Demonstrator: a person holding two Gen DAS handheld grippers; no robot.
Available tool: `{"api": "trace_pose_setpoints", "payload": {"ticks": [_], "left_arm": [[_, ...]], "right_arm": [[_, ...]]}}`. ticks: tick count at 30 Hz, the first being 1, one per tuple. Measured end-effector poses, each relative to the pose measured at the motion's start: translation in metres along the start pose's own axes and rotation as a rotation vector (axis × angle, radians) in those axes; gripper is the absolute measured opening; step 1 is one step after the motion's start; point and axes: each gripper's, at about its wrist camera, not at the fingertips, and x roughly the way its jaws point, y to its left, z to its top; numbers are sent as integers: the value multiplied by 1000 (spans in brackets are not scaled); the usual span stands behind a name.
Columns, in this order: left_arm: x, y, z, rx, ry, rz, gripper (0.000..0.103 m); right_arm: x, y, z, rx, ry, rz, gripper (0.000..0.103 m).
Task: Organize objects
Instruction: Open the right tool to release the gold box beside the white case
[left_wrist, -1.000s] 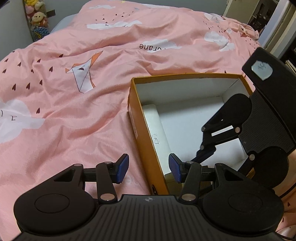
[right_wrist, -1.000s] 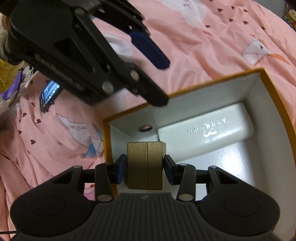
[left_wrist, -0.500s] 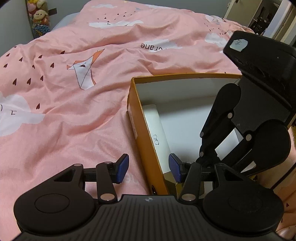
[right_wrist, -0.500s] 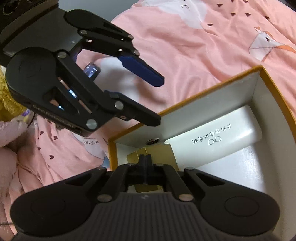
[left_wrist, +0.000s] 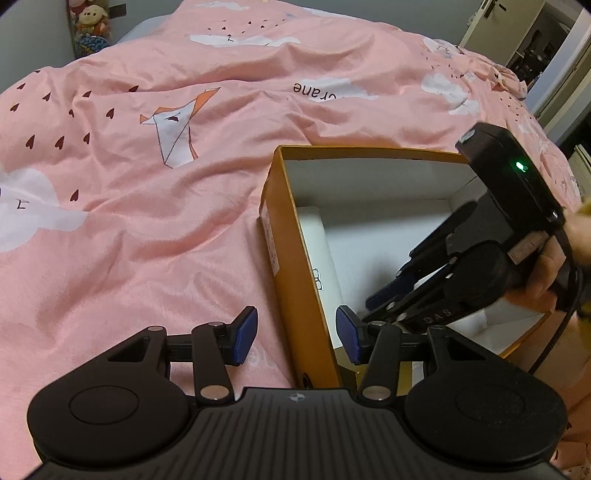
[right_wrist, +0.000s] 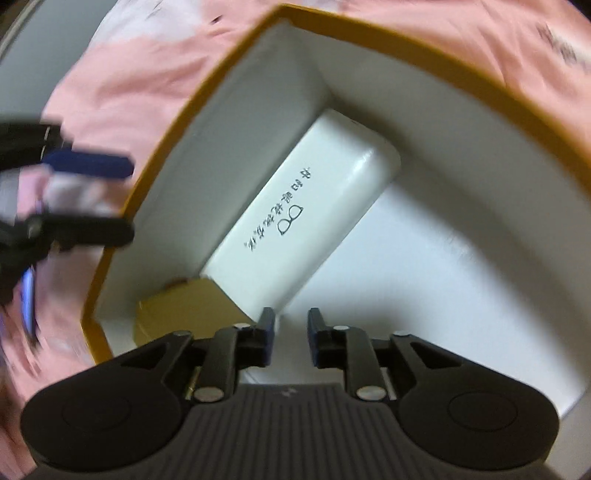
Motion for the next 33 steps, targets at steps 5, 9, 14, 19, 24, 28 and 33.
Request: {"api": "trace_pose_setpoints", "payload": {"ticks": [5, 9, 14, 19, 24, 28, 33], "left_arm": [[4, 3, 0, -15, 10, 4, 56], [6, 4, 1, -19, 11, -1, 54], [10, 5, 2, -23, 22, -7, 46], [14, 4, 2, -32, 29, -18, 42], [14, 4, 1, -33, 26, -19, 42], [13, 6, 1, -43, 22, -21, 42], [13, 6, 1, -50, 20, -22, 42]], "right_arm": [[8, -17, 2, 216, -68, 97, 44], [19, -14, 1, 278, -64, 84, 43], [22, -16, 1, 351, -93, 75, 40], [16, -26, 4, 403, -163, 67, 36], [13, -24, 6, 355, -162, 61, 35], [0, -14, -2, 289, -179, 34, 36], [-8, -1, -11, 259, -180, 27, 30]]}}
